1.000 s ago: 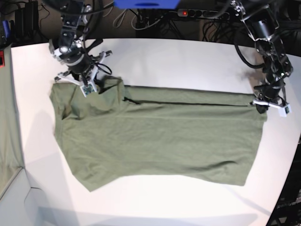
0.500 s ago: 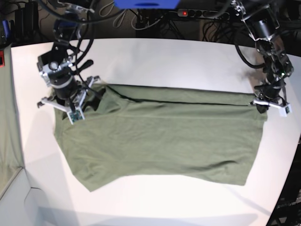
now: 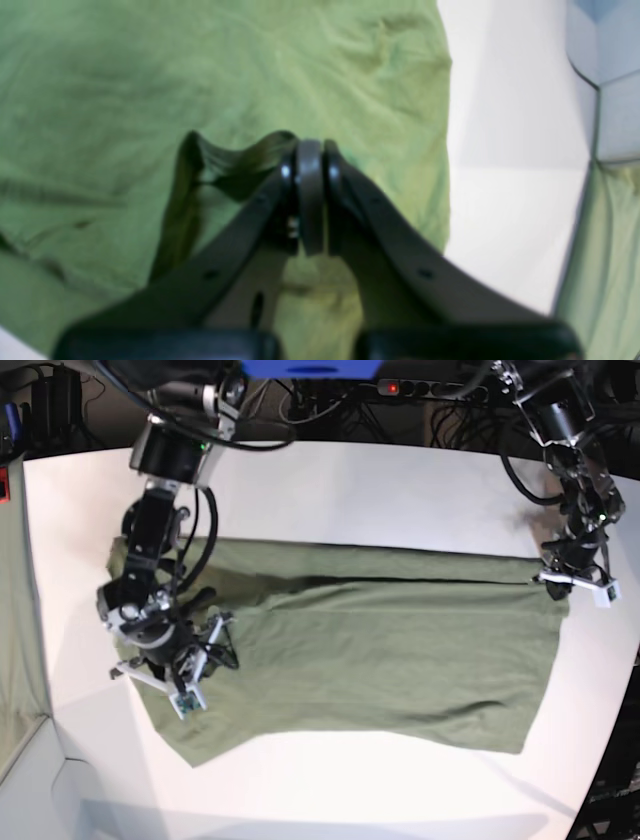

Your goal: Layout the t-shirt on the table in an organized manner, then fold the t-shirt properly

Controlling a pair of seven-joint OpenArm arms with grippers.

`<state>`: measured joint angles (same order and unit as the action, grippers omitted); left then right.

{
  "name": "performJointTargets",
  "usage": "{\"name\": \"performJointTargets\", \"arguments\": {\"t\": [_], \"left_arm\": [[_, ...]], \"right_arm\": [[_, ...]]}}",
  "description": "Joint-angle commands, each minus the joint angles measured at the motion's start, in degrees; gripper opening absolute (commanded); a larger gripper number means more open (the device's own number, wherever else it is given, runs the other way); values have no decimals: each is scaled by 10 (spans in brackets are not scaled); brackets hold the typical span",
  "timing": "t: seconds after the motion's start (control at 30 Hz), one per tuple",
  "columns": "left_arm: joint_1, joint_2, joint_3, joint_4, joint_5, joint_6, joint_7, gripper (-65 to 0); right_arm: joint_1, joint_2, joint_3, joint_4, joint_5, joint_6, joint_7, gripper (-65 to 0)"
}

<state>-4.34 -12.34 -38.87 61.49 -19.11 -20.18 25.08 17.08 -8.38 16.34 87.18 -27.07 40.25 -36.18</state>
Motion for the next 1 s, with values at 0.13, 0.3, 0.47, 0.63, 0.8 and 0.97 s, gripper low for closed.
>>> {"name": "performJointTargets", "arguments": {"t": [0.13, 0.3, 0.47, 0.63, 0.8, 0.97], "left_arm": [[-5, -8, -1, 8, 0, -2, -5, -650], [-5, -8, -1, 8, 0, -2, -5, -650], [-5, -8, -1, 8, 1, -2, -5, -650], [-5, -8, 0, 8, 1, -2, -5, -650], [-5, -8, 1, 8, 1, -2, -5, -650], [-6, -7, 1, 8, 1, -2, -5, -650]], "right_arm": [[39, 16, 0, -47, 4, -2, 12, -650], [63, 21, 0, -82, 4, -2, 12, -650], [69, 22, -2, -82, 4, -2, 12, -650], [59, 20, 0, -82, 4, -2, 12, -534], [36, 20, 0, -59, 5, -2, 12, -344], [-16, 21, 1, 23, 6, -2, 15, -206]]}}
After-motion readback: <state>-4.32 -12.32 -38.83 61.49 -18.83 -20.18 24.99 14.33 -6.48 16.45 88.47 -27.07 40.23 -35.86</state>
